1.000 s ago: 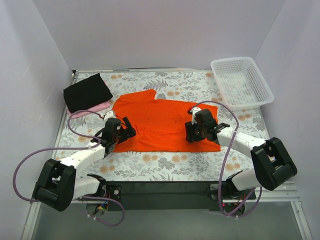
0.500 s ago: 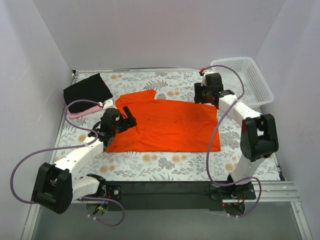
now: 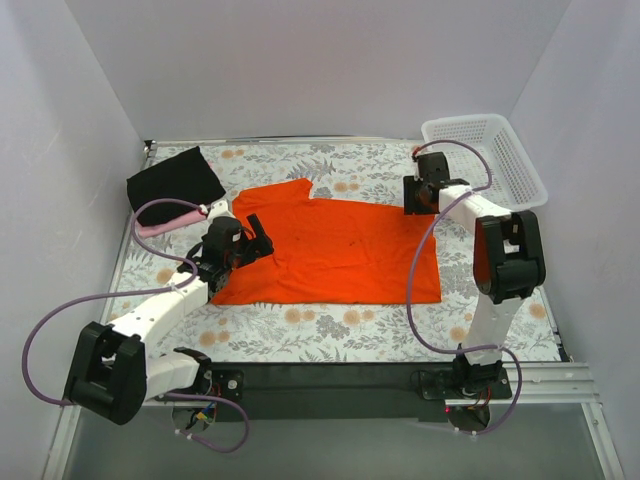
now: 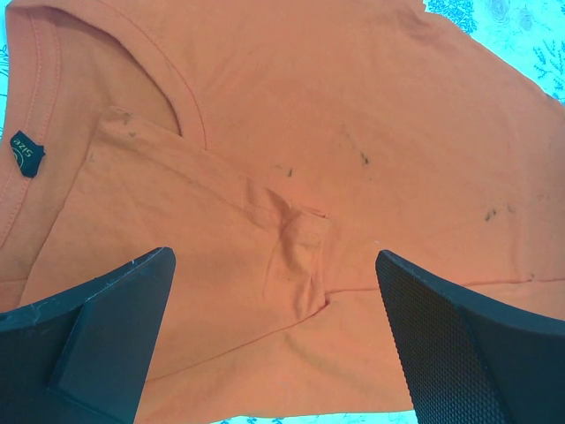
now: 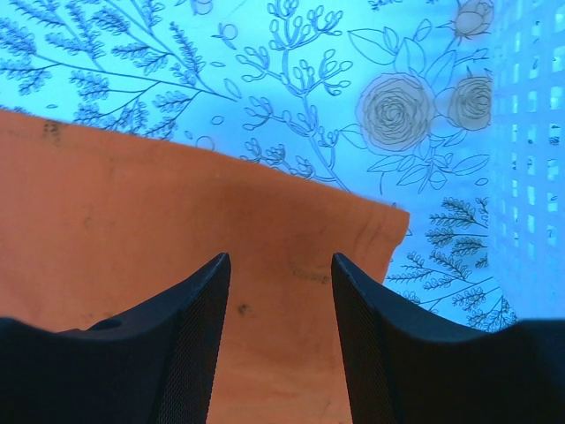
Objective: Fold and stack the t-shirts
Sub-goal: Fold the tshirt
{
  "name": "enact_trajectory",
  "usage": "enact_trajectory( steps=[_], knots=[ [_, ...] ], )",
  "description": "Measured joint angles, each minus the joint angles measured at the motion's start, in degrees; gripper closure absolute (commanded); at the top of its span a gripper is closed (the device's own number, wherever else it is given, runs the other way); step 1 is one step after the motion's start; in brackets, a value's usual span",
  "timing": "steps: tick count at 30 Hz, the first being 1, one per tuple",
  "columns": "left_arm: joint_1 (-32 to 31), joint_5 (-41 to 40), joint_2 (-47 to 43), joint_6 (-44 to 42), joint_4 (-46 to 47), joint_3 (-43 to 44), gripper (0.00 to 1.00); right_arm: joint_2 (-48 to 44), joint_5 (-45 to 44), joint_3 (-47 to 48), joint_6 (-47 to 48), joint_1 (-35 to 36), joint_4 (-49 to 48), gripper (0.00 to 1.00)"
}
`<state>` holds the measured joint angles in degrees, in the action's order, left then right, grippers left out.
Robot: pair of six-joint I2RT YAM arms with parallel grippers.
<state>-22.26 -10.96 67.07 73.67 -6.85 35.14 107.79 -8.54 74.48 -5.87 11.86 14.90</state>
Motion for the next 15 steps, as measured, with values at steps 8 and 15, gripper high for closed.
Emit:
enact_trajectory(
  steps=[8,15],
  knots=[
    [0.0,0.02,0.33,-0.46,0.11,0.0,0.1,4.15,-3.32,0.81,-1.55,-1.09,0.07,0.55],
    [0.0,0.09,0.35,-0.85,1.29,-0.02,0.1,6.99,-5.29,3.8,-2.27,-1.36,0.11,0.55]
  ],
)
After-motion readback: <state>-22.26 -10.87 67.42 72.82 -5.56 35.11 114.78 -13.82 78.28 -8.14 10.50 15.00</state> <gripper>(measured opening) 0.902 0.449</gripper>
